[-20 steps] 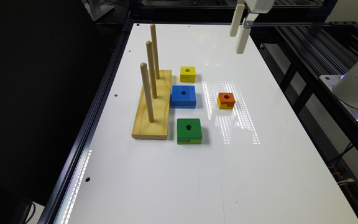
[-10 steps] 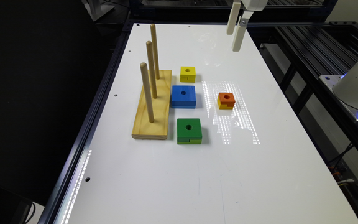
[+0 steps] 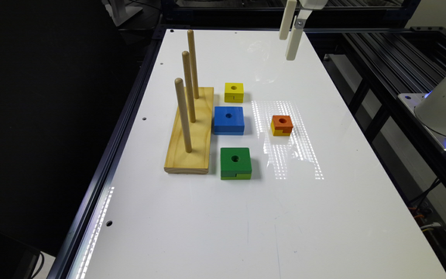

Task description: Pick up yellow block.

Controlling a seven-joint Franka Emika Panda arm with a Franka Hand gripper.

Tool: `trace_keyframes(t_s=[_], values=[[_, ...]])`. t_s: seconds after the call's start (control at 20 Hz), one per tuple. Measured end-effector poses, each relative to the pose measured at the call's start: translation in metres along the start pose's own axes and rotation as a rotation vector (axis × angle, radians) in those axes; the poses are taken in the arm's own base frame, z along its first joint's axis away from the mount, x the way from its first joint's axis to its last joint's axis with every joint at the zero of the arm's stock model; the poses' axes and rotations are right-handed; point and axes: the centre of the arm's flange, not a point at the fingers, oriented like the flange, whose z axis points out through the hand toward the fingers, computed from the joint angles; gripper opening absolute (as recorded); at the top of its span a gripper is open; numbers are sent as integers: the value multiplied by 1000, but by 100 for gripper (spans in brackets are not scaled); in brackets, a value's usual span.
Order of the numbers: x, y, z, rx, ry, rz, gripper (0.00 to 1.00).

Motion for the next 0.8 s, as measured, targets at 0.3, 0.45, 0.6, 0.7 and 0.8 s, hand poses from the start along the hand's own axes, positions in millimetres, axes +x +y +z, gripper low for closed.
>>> trace_keyframes(t_s=[0.3, 0.45, 0.6, 0.7, 0.8], values=[[10, -3, -1, 2, 4, 1, 100], [24, -3, 1, 1, 4, 0, 100], [34, -5, 5, -3, 0, -1, 100], [37, -7, 7, -5, -3, -1, 100], [39, -9, 7, -5, -3, -1, 100]])
